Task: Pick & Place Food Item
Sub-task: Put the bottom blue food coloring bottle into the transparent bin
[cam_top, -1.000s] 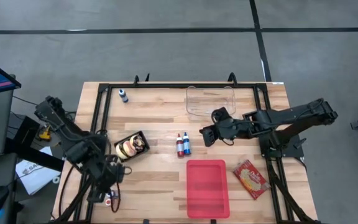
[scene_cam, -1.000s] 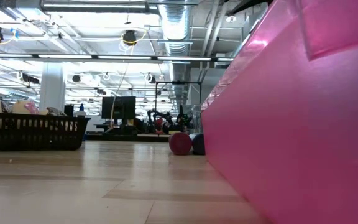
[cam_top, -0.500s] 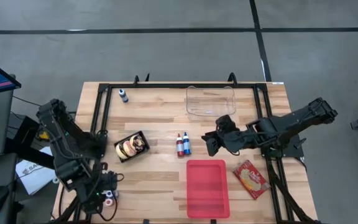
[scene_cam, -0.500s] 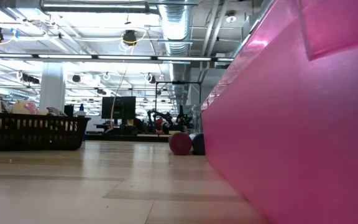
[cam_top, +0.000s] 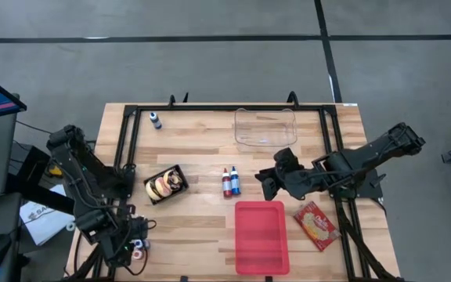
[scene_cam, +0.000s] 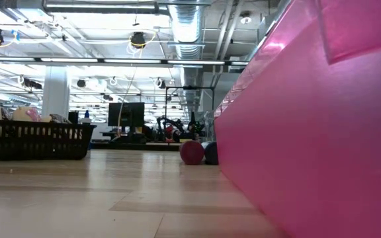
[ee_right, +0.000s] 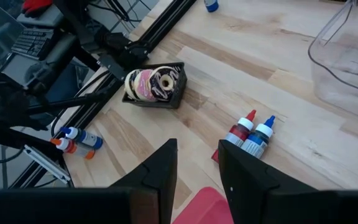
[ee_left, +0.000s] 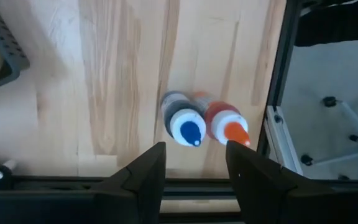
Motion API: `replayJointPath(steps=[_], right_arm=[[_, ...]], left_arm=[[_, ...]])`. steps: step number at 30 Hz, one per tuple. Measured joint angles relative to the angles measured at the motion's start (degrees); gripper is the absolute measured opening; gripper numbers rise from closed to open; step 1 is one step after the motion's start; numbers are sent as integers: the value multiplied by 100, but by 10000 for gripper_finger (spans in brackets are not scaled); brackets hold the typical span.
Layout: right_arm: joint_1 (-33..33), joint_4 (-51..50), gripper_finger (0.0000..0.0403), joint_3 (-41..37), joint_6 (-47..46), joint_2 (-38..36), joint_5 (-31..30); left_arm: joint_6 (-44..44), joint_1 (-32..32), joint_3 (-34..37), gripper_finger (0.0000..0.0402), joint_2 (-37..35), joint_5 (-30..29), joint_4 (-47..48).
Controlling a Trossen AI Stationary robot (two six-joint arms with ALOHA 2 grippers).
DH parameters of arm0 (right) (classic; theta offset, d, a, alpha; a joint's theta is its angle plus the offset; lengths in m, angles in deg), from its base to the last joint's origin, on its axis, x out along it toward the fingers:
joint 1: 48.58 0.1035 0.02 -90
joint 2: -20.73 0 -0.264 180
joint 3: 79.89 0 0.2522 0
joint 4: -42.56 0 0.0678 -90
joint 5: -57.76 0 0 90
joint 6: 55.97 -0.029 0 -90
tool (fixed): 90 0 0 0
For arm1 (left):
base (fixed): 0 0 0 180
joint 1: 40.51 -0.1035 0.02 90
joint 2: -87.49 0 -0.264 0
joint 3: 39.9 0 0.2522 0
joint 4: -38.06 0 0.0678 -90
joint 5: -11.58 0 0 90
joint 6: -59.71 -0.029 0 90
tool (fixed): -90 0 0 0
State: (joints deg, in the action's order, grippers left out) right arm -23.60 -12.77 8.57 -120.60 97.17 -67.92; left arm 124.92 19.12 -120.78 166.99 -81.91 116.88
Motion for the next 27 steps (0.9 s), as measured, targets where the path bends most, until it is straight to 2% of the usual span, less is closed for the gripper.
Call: replayJointPath(steps=[4, 27], right_arm=[[21, -21, 110, 0, -56, 0, -2], [15, -108, 110, 2, -143, 0, 70]], left_arm=[[4, 0, 226, 164, 0, 148, -466], [323, -46, 880, 138, 0, 177, -1050]])
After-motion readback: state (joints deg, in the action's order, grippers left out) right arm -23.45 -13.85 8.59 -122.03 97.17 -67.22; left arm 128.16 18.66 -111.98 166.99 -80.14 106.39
